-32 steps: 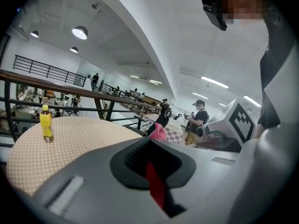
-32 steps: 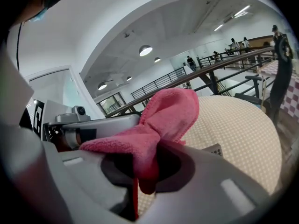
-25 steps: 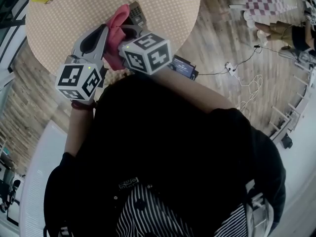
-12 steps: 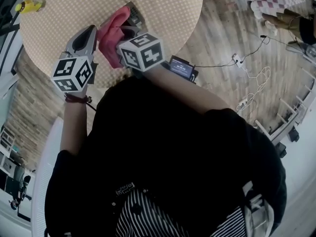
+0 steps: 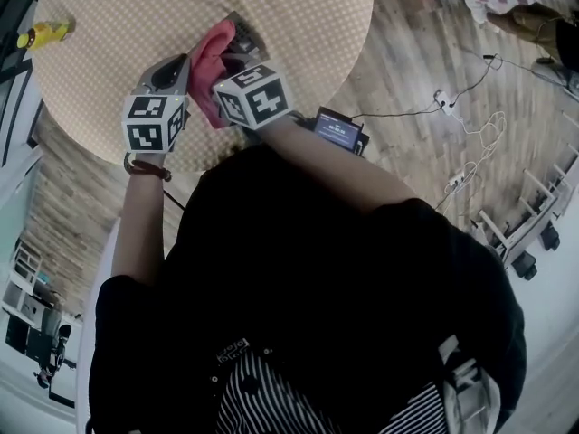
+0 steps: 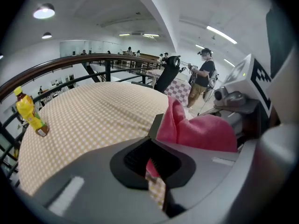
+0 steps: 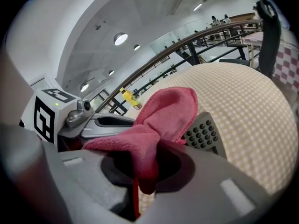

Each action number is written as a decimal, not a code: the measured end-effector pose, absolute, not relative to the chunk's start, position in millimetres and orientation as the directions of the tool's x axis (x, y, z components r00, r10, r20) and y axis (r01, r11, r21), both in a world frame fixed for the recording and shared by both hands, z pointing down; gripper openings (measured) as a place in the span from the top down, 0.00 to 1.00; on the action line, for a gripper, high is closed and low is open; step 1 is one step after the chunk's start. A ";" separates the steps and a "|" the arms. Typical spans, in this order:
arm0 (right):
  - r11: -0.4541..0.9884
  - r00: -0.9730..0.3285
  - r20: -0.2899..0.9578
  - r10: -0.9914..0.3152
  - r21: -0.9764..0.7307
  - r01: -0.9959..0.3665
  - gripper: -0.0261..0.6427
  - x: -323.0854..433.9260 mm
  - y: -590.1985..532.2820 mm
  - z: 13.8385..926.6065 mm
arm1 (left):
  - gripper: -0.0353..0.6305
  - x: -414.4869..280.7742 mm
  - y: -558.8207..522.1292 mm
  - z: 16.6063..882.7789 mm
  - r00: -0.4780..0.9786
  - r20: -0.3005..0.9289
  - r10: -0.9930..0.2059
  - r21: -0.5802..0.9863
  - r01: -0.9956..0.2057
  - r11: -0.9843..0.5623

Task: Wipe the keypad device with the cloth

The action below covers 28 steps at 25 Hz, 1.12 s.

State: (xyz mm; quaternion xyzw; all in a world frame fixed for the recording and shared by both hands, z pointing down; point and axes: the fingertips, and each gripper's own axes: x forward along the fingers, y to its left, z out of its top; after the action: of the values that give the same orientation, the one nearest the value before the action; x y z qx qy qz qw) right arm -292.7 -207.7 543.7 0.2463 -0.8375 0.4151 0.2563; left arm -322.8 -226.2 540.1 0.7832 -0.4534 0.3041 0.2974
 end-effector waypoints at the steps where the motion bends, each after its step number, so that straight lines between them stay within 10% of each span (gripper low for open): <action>1: 0.528 -0.743 0.640 -0.197 -0.569 -0.630 0.86 -292.0 -207.9 548.0 | 0.95 -321.7 -226.4 544.4 0.403 0.756 -0.516 0.187 -0.888 -0.419; 28: 0.598 -0.697 0.691 -0.191 -0.481 -0.641 0.86 -288.6 -208.9 599.9 | 0.94 -324.6 -232.1 566.7 0.406 0.786 -0.466 0.237 -0.894 -0.379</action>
State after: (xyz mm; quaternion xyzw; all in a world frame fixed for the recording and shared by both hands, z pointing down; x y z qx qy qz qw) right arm -288.6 -208.9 599.9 0.2473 -0.8417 0.3740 0.3007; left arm -324.6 -232.1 566.7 0.7676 -0.4432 0.3169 0.3375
